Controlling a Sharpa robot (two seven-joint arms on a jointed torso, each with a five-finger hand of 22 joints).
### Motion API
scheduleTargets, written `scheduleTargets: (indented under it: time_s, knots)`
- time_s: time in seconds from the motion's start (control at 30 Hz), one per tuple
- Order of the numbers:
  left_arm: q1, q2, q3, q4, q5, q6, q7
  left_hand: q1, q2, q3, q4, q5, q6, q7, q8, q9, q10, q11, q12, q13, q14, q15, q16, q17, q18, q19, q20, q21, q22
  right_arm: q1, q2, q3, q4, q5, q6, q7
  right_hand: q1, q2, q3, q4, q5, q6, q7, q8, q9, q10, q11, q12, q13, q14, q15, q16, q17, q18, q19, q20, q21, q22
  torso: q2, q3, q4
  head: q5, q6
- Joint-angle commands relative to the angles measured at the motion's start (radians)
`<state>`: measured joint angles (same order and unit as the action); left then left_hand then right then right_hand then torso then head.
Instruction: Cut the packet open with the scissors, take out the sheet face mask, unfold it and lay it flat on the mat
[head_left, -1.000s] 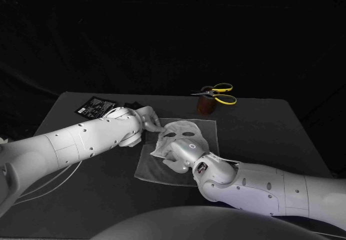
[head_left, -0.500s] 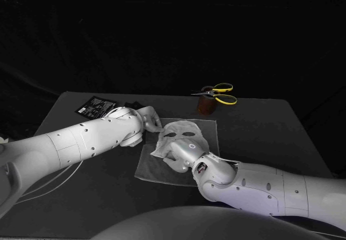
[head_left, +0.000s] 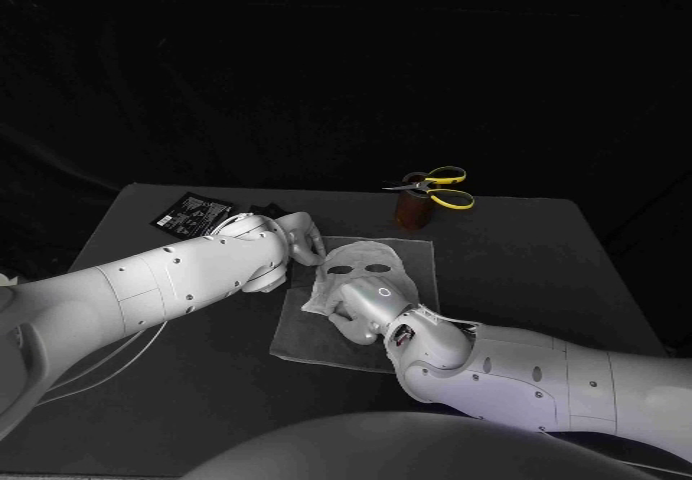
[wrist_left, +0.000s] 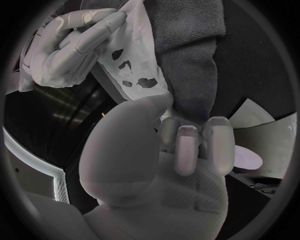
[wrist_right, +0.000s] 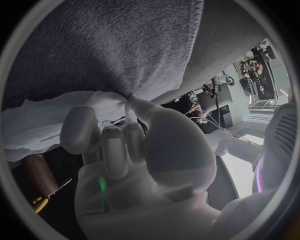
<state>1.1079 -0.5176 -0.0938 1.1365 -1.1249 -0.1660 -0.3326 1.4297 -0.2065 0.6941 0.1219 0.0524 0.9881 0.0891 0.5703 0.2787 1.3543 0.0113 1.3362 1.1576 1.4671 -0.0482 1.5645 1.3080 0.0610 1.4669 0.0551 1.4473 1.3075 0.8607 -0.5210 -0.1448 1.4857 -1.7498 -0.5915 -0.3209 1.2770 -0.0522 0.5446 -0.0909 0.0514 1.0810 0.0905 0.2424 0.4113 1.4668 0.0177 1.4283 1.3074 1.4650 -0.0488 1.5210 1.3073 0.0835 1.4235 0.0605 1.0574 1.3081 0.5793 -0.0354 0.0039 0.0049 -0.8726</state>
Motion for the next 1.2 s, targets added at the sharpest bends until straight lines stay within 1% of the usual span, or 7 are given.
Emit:
scheduleTargets:
  time_s: [0.03,0.37,0.87,1.0,1.07,1.13,1.2]
  knots:
    - [0.0,0.002,0.0,-0.003,-0.019,-0.029,0.022,-0.02,0.002,0.022,-0.01,0.002,-0.007,0.0,0.009,0.048,0.007,-0.002,0.002,0.004,0.104,-0.004,0.006,0.263,-0.02,0.021,-0.001,0.005,0.13,-0.002,-0.001,-0.001,-0.003,-0.021,0.005,-0.005,0.003,0.012,0.011,-0.001,-0.003,0.005,-0.001,0.012,0.009,0.039,-0.008,0.011,0.167,0.086,-0.007,0.005,0.173,0.005,0.003,-0.008,0.008,0.145,0.0,0.0,0.0001,0.0,0.0]
    - [0.0,0.003,0.0,-0.011,-0.022,-0.057,0.027,-0.046,-0.003,0.057,-0.027,0.001,-0.012,-0.002,0.023,0.07,0.01,-0.004,0.0,0.008,0.104,-0.006,0.006,0.263,-0.02,0.022,-0.004,0.007,0.132,-0.002,-0.004,-0.001,0.003,-0.021,0.016,0.006,-0.001,0.015,0.033,-0.007,-0.003,0.004,-0.004,0.034,0.022,0.049,-0.011,0.027,0.179,0.087,-0.009,0.007,0.178,0.003,0.007,-0.011,0.019,0.147,0.0,-0.0007,0.0003,-0.002,0.0]
    - [0.001,0.007,0.001,-0.024,-0.028,-0.038,0.019,-0.049,-0.003,0.059,-0.029,0.001,-0.014,-0.002,0.024,0.072,0.01,-0.004,0.0,0.009,0.104,-0.006,0.006,0.263,-0.02,0.022,-0.004,0.007,0.133,-0.002,-0.01,-0.001,0.015,-0.004,0.047,0.023,-0.002,0.014,0.036,-0.009,-0.003,0.003,-0.004,0.038,0.024,0.049,-0.011,0.027,0.179,0.087,-0.01,0.007,0.177,0.004,0.006,-0.012,0.018,0.147,0.0,-0.0005,-0.0005,-0.001,0.0]
    - [0.001,0.002,0.001,-0.017,-0.009,-0.038,0.031,-0.076,-0.004,0.061,-0.025,0.001,-0.036,0.001,0.022,0.082,-0.018,0.0,-0.032,-0.037,0.103,-0.003,0.006,0.262,-0.017,0.015,-0.004,-0.004,0.122,-0.002,-0.01,-0.001,0.011,-0.002,0.04,0.024,-0.003,0.013,0.039,-0.01,-0.003,0.001,-0.004,0.04,0.025,0.047,-0.011,0.023,0.176,0.087,-0.01,0.006,0.175,0.004,0.005,-0.012,0.014,0.146,-0.001,-0.0005,0.0018,-0.003,0.0]
    - [0.001,-0.001,0.001,-0.012,0.002,-0.042,0.042,-0.127,-0.013,0.04,-0.001,-0.001,-0.06,0.005,0.006,0.081,-0.046,0.006,-0.059,-0.076,0.101,0.002,0.002,0.253,-0.013,0.006,-0.002,-0.016,0.108,-0.002,-0.01,-0.001,0.01,-0.001,0.037,0.025,-0.004,0.013,0.04,-0.01,-0.003,0.0,-0.004,0.041,0.026,0.046,-0.011,0.021,0.175,0.087,-0.01,0.007,0.176,0.004,0.005,-0.012,0.014,0.146,0.0,-0.0006,0.0024,-0.004,0.0]
    - [0.001,-0.003,0.001,-0.007,0.012,-0.043,0.055,-0.216,-0.05,-0.031,0.053,0.004,-0.068,0.014,-0.009,0.077,-0.068,0.014,-0.079,-0.108,0.1,0.009,0.001,0.25,-0.011,0.0,0.001,-0.024,0.101,-0.002,-0.01,-0.001,0.009,-0.001,0.035,0.025,-0.005,0.012,0.04,-0.011,-0.003,-0.001,-0.004,0.042,0.026,0.045,-0.011,0.02,0.174,0.086,-0.01,0.006,0.175,0.004,0.005,-0.012,0.013,0.146,0.0,-0.001,0.0014,-0.004,0.0]
    - [0.001,-0.004,0.002,-0.004,0.017,-0.04,0.061,-0.243,-0.055,-0.09,0.083,-0.002,-0.066,0.011,-0.02,0.075,-0.07,0.012,-0.078,-0.106,0.1,0.009,0.001,0.25,-0.011,-0.001,0.003,-0.025,0.1,-0.002,-0.009,-0.001,0.009,0.0,0.034,0.026,-0.005,0.012,0.04,-0.011,-0.003,-0.001,-0.004,0.042,0.026,0.045,-0.011,0.02,0.174,0.086,-0.01,0.006,0.175,0.004,0.005,-0.012,0.013,0.146,0.0,-0.0016,0.0006,-0.004,0.0]
